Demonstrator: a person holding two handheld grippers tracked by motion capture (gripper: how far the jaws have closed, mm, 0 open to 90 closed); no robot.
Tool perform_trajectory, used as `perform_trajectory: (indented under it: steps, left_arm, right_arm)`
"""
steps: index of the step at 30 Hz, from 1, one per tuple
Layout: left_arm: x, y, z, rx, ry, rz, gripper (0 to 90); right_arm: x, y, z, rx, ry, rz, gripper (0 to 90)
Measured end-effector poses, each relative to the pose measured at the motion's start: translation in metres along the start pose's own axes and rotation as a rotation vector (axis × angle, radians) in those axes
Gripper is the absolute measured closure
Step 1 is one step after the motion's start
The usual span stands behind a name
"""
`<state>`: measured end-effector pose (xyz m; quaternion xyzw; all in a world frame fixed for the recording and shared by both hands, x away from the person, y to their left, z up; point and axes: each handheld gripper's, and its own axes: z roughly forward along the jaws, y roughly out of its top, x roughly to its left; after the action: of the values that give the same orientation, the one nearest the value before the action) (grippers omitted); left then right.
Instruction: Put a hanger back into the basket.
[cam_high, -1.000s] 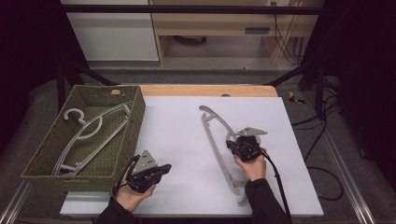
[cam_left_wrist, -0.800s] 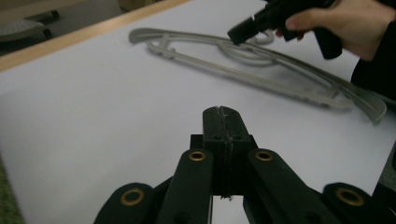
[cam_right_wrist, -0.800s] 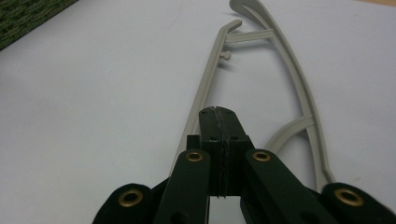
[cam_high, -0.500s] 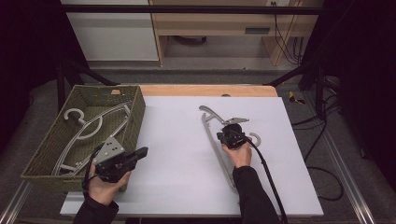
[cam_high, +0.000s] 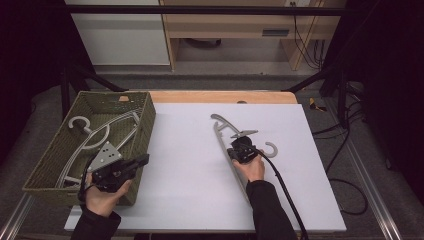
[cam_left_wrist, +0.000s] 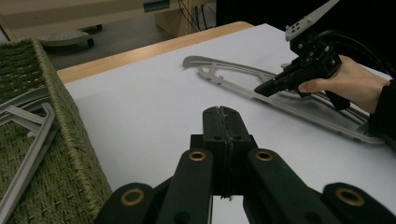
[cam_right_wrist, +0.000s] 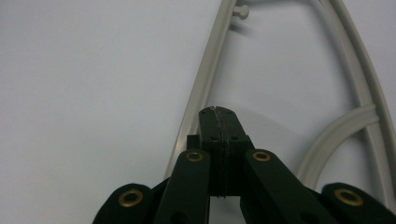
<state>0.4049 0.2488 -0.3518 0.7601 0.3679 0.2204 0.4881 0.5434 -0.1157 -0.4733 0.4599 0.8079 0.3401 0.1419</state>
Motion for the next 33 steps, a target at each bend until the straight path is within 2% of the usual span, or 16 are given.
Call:
perform_trajectory:
  steps: [1,2,5,12,14,17,20,23,27,30,33]
  left_arm:
    - [0.0,0.0,0.0,-0.003,0.001,-0.004,90.0]
    - [0.001,0.0,0.0,0.0,0.001,-0.002,90.0]
    - [0.001,0.0,0.0,0.005,0.002,-0.001,90.0]
    - [0.001,-0.001,0.001,0.01,0.005,-0.002,90.0]
    - [0.001,-0.001,0.001,0.011,0.005,-0.002,90.0]
    - [0.001,-0.001,0.002,0.014,0.004,-0.001,90.0]
    - [-0.001,-0.002,0.004,0.023,0.0,0.002,90.0]
    - [-0.003,-0.003,0.006,0.03,-0.004,0.007,90.0]
    - [-0.006,-0.005,0.01,0.038,-0.005,0.01,90.0]
    - [-0.008,-0.006,0.013,0.044,-0.006,0.014,90.0]
    - [-0.009,-0.006,0.015,0.046,-0.007,0.014,90.0]
  right_arm:
    - [0.003,0.0,0.0,0.004,0.015,0.004,90.0]
    - [0.005,-0.001,0.0,-0.003,0.039,-0.019,90.0]
    - [0.019,-0.002,0.0,0.008,0.088,-0.036,90.0]
    - [0.052,-0.008,-0.001,0.042,0.198,-0.152,90.0]
    - [0.061,-0.01,-0.002,0.055,0.24,-0.213,90.0]
    - [0.075,-0.012,-0.004,0.08,0.284,-0.274,90.0]
    - [0.083,-0.013,-0.006,0.086,0.31,-0.3,90.0]
    - [0.078,-0.012,-0.013,0.068,0.287,-0.283,90.0]
    - [0.059,-0.012,-0.038,0.024,0.245,-0.244,90.0]
    - [0.044,-0.022,-0.058,-0.001,0.21,-0.227,90.0]
    - [0.037,-0.038,-0.071,-0.007,0.193,-0.193,90.0]
